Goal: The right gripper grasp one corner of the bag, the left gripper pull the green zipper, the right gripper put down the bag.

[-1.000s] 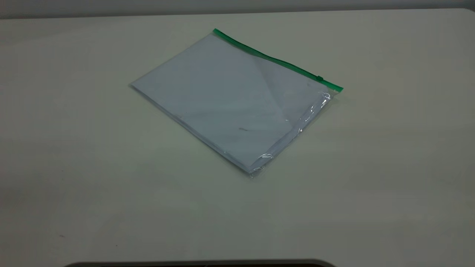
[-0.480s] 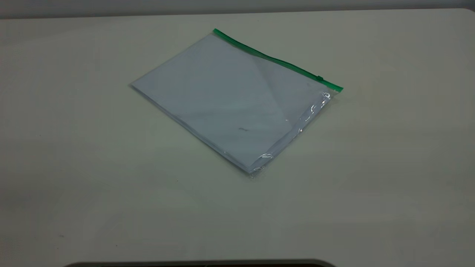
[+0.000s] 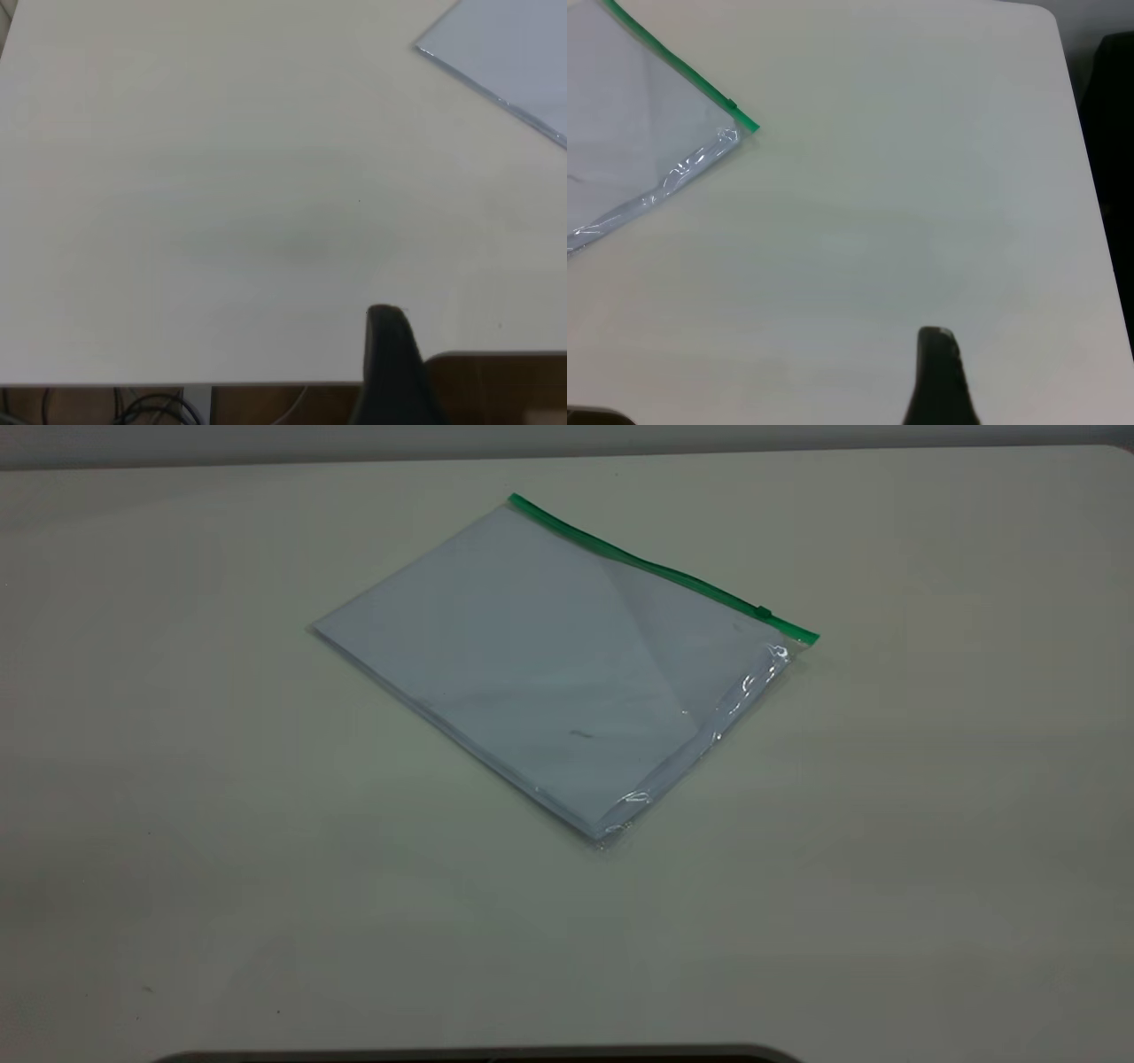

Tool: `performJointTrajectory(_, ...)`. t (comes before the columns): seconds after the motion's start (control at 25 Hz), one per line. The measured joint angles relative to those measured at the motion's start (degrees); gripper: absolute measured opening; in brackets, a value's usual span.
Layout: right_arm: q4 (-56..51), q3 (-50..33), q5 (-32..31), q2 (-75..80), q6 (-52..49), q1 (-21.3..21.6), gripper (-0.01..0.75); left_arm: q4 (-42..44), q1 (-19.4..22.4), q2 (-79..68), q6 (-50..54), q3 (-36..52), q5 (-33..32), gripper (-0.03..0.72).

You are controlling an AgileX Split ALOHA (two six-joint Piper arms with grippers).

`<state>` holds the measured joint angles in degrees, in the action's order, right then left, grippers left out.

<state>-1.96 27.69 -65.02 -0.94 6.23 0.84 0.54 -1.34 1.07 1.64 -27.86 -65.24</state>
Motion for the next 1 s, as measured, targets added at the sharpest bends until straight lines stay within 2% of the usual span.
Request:
performJointTrajectory(0.24,0.00,0.00,0.11,0.00,-0.12,0.00,0.578,0.19,0.00,-2.11,0.61,-0.35,0.15,0.536)
performJointTrajectory(0.48,-0.26,4.08,1.28,3.77,-3.66,0.00,0.578,0.41,0.00,-18.82,0.62,-7.55,5.46,0.536)
performJointTrajectory(0.72,-1.55,10.22,8.95,21.45,-4.24,0.00,0.578,0.41,0.00,-40.93,0.00,-17.87,12.58,0.536)
performJointTrajectory(1.0,-4.77,11.69,18.07,41.43,-4.05,0.00,0.578,-0.54,0.00,-61.72,-1.64,-28.34,22.56,0.550)
